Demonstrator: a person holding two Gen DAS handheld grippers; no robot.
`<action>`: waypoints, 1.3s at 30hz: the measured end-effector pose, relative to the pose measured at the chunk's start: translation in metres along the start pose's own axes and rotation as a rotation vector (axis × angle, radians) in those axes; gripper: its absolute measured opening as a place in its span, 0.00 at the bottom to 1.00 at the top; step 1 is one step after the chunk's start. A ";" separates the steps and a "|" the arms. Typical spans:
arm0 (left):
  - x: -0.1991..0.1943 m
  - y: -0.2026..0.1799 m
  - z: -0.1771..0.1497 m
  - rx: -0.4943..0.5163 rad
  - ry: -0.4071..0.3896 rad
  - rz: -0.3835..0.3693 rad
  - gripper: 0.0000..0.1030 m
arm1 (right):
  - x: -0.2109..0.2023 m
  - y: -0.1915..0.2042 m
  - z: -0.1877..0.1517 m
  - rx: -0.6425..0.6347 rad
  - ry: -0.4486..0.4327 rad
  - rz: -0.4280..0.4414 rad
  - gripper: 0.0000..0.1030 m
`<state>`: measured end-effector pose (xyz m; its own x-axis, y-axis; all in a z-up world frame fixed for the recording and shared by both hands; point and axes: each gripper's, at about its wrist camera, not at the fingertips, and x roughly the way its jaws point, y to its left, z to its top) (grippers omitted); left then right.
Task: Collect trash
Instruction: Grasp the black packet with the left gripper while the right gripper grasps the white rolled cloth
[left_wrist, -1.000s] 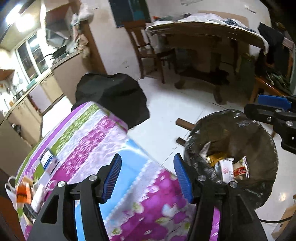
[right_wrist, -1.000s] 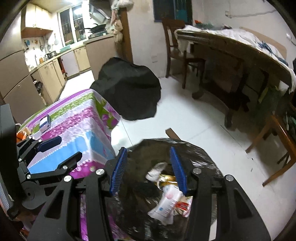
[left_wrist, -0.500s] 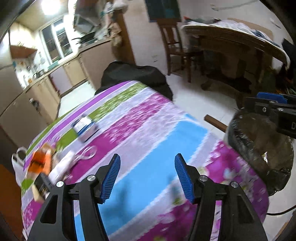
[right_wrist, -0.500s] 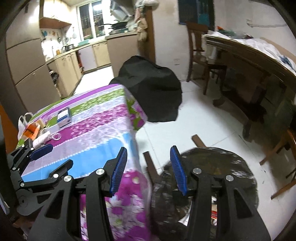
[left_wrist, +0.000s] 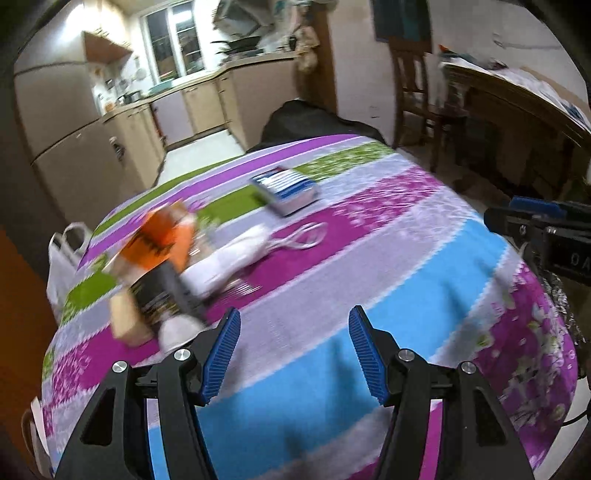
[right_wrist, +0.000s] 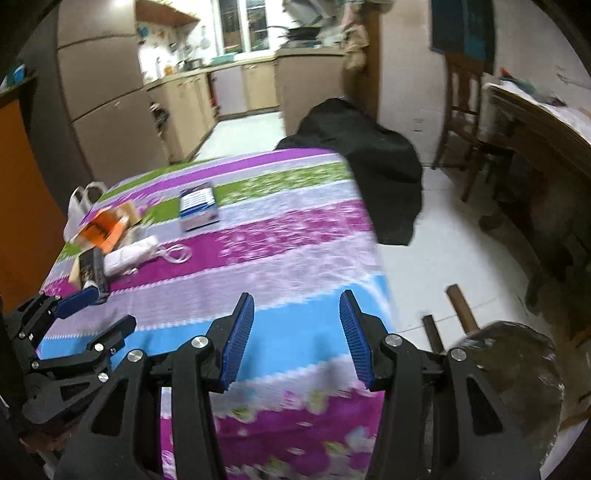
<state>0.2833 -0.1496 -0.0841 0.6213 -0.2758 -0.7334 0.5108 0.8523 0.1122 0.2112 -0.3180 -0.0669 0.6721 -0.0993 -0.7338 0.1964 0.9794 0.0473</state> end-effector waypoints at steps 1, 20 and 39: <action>-0.001 0.010 -0.004 -0.019 0.003 0.008 0.60 | 0.003 0.005 0.000 -0.017 0.010 0.012 0.45; 0.027 0.111 -0.031 -0.342 0.079 -0.019 0.65 | 0.095 0.131 0.059 -0.608 0.120 0.392 0.77; 0.015 0.125 -0.041 -0.390 0.011 -0.100 0.24 | 0.090 0.134 0.038 -0.666 0.249 0.517 0.34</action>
<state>0.3318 -0.0292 -0.1081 0.5729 -0.3626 -0.7350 0.3027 0.9270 -0.2214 0.3250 -0.2024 -0.1006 0.3710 0.3503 -0.8600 -0.5990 0.7979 0.0667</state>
